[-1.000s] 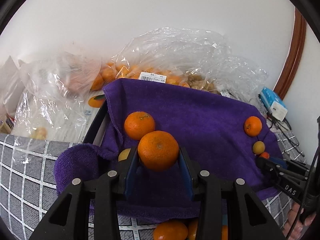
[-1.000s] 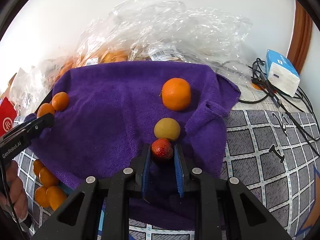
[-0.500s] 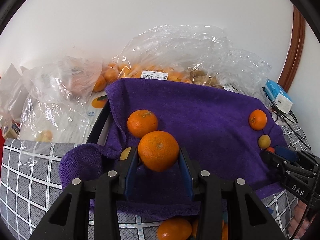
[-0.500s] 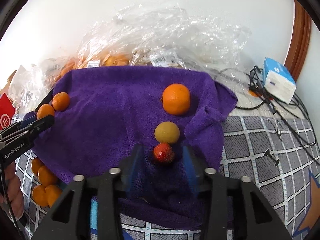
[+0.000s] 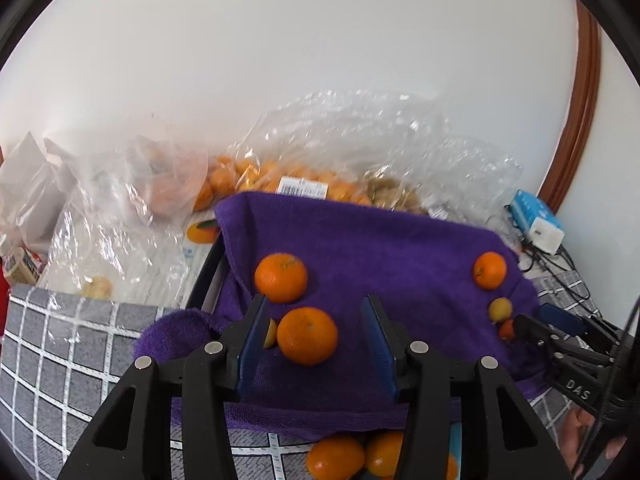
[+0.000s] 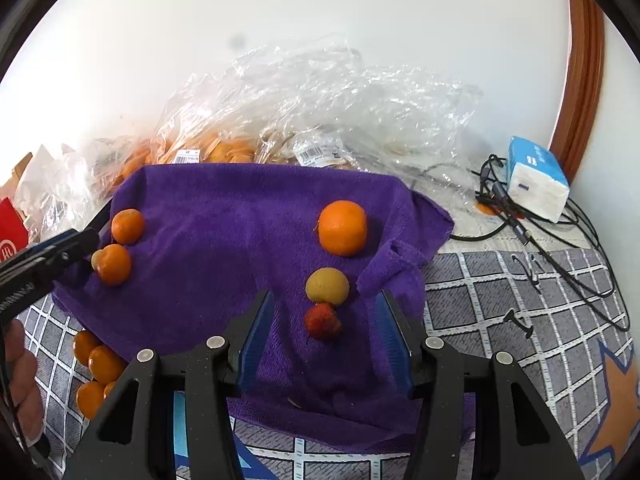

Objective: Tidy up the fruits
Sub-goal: 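Open the left gripper releasing the orange while the right gripper releases the strawberry, then withdraw both grippers from the towel toward the loose oranges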

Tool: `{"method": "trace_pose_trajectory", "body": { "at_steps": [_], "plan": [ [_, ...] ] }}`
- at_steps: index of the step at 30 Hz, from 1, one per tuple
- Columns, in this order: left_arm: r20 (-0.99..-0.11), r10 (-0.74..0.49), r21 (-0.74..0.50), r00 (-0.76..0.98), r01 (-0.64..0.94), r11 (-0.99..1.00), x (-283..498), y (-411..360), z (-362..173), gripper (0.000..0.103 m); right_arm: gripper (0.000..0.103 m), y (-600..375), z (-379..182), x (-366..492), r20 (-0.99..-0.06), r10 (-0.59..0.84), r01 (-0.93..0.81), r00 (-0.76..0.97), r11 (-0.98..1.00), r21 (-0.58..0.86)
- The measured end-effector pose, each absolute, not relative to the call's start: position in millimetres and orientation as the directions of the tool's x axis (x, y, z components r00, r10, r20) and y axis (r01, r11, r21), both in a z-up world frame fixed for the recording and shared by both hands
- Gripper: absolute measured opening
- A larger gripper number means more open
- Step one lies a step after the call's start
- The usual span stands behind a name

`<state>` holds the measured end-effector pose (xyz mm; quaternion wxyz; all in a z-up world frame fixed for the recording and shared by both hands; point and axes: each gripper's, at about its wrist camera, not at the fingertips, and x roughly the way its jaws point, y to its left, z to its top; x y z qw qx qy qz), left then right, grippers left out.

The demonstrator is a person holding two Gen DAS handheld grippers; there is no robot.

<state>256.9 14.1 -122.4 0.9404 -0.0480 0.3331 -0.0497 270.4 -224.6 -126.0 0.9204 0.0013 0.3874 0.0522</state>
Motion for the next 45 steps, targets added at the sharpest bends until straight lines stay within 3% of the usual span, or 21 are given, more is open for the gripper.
{"method": "trace_pose_trajectory", "body": {
  "at_steps": [5,14,32,45],
  "plan": [
    [-0.563,-0.106,-0.106,0.820,0.056,0.993,244,13,-100,0.045,0.053,-226,-109,261,-0.682,0.085,-0.077,0.727,0.996,0.041],
    [-0.546,-0.080,-0.071,0.834,0.049,0.996,205,24,-82,0.045,0.053,-222,-84,223,-0.663,0.082,-0.080,0.744,0.996,0.033],
    [-0.605,-0.061,-0.085,0.794,0.012,0.996,115,71,-120,0.045,0.052,-194,-91,141,-0.669,0.157,-0.137,0.726,0.987,0.083],
    [-0.678,-0.099,-0.179,0.728,-0.033,0.983,122,95,-161,0.045,0.052,-184,-109,146,-0.690,0.204,-0.167,0.694,0.978,0.122]
  ]
}}
